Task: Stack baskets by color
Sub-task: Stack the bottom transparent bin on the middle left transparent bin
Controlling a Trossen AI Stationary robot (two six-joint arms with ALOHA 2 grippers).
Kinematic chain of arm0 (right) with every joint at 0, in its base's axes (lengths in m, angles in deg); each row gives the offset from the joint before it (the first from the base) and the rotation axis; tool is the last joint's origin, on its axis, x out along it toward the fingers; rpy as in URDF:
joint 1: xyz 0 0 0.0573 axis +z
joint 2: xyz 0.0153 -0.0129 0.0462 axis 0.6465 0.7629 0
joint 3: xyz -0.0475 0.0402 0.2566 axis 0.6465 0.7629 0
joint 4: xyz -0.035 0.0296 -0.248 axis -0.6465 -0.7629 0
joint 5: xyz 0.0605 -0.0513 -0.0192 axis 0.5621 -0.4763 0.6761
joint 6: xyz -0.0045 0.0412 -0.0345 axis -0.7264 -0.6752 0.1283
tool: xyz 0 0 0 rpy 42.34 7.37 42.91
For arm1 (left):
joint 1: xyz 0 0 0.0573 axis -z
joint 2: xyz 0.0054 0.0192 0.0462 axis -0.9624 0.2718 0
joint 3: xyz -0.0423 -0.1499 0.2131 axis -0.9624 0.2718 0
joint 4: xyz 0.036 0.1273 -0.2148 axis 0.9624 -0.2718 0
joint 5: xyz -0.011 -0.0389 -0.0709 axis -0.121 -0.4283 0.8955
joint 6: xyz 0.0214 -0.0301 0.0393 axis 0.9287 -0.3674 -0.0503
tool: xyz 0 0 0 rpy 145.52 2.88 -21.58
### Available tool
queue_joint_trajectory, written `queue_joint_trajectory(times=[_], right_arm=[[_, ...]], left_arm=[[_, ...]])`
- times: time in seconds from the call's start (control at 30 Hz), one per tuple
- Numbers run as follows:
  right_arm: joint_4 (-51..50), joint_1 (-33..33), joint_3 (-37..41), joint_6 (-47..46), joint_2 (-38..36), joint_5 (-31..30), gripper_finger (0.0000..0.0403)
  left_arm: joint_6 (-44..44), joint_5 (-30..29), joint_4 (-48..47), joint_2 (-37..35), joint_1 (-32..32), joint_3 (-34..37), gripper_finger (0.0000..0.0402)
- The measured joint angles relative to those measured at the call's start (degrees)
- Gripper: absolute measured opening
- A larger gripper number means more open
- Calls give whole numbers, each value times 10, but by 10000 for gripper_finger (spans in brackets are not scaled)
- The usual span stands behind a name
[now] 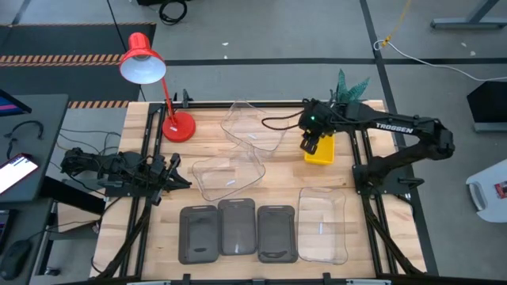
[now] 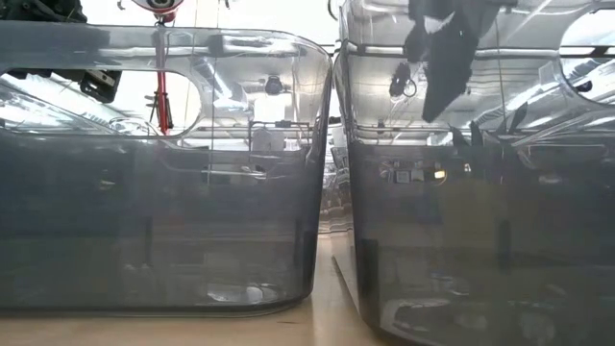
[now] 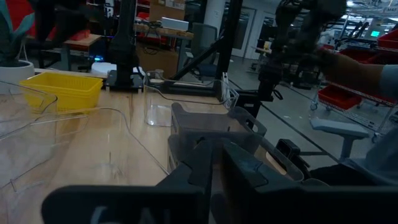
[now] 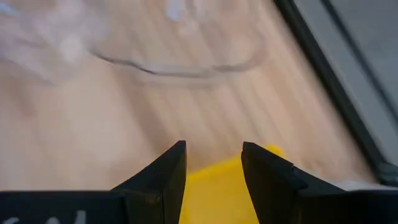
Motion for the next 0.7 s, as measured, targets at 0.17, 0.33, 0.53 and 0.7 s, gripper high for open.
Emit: queue_joint_trajectory(times=[0.17,0.33,0.53,0.7], right_arm=[[29,78,-2,-67,0,45,160],[59,175,-2,-138,0,26,160],[85,278,-2,-223,0,-22,160],[84,352,-2,-303,8,-53,160]], left_arm=[[0,0,0,0,0,0,30],[0,0,0,0,0,0,37],[0,0,0,0,0,0,36],[0,0,0,0,0,0,30]])
